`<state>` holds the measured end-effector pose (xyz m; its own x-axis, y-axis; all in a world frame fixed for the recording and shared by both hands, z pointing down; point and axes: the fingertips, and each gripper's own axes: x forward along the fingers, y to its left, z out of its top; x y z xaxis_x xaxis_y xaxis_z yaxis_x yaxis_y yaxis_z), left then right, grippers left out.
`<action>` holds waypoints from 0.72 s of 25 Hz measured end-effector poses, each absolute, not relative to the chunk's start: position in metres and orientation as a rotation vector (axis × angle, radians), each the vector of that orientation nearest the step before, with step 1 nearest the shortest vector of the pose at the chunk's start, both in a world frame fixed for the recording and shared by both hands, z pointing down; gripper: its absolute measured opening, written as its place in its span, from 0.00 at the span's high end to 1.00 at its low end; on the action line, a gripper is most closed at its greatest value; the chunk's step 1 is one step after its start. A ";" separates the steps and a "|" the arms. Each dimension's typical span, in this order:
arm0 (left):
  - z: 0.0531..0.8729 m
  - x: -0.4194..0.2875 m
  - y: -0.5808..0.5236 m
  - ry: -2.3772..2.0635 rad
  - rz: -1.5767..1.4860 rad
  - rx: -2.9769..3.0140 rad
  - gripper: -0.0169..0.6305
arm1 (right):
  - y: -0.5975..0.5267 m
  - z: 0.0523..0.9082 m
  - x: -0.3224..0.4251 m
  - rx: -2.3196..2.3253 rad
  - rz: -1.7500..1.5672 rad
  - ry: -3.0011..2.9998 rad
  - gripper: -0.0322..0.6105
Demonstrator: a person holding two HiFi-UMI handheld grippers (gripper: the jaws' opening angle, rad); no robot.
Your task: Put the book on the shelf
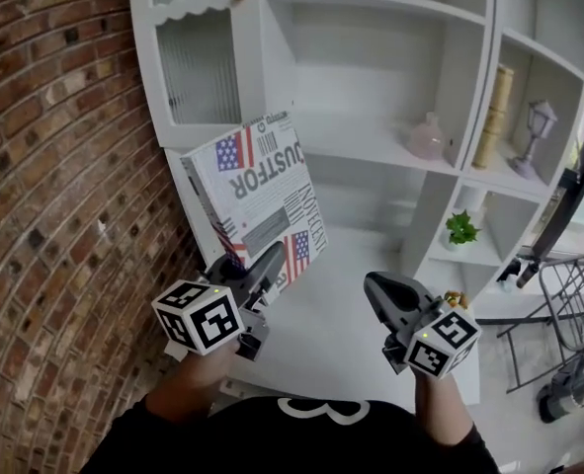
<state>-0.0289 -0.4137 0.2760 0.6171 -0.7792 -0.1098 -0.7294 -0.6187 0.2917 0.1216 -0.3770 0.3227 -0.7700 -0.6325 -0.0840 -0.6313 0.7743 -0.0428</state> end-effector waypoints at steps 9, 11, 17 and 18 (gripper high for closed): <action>0.231 -0.016 -0.432 -1.373 -0.355 2.703 0.74 | -0.384 0.293 0.126 -0.961 0.136 2.919 0.95; 0.218 -0.014 -0.438 -1.396 -0.370 2.716 0.74 | -0.385 0.293 0.128 -0.949 0.169 2.942 0.95; 0.173 -0.007 -0.458 -1.487 -0.393 2.775 0.74 | -0.393 0.296 0.140 -0.942 0.168 2.965 0.95; 0.166 -0.005 -0.461 -1.497 -0.398 2.783 0.74 | -0.395 0.298 0.141 -0.937 0.159 2.965 0.95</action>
